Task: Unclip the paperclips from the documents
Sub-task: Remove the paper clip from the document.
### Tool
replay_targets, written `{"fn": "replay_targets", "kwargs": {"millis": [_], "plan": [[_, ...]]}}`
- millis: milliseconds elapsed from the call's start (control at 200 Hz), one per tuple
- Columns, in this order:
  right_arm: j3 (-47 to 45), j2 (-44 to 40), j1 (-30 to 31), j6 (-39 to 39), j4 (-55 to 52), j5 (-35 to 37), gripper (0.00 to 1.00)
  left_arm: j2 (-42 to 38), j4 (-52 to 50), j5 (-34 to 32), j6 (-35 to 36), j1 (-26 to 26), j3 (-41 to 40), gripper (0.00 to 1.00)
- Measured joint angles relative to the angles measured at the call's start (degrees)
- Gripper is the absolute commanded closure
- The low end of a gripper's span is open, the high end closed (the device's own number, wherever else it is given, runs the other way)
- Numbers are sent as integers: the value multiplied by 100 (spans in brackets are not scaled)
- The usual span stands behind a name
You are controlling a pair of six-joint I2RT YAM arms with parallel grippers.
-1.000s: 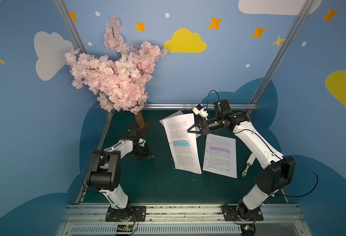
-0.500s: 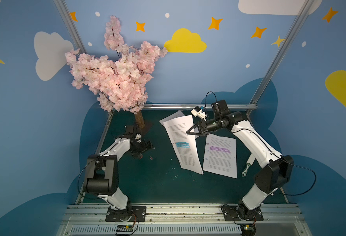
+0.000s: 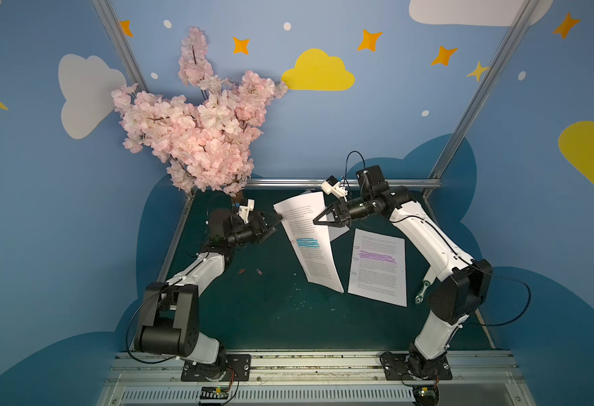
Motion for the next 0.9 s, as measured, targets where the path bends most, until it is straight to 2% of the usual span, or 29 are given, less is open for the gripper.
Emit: {"fn": "replay_targets", "kwargs": {"millis": [155, 265, 501, 696, 841, 901], "plan": [[2, 59, 42, 289, 299, -186, 100, 837, 2457, 238, -1495, -57, -114, 0], [50, 144, 44, 553, 577, -299, 100, 1405, 3307, 350, -2210, -103, -103, 3], [234, 284, -76, 896, 1008, -501, 100, 1545, 4000, 549, -2732, -264, 125, 3], [476, 579, -304, 1067, 1259, -608, 100, 1545, 4177, 675, -3034, -264, 376, 8], [763, 927, -459, 1156, 1353, -632, 100, 1541, 4199, 761, -3272, -264, 439, 20], [857, 1047, -529, 1198, 1392, -640, 100, 1537, 4203, 798, -3357, -267, 450, 30]]}}
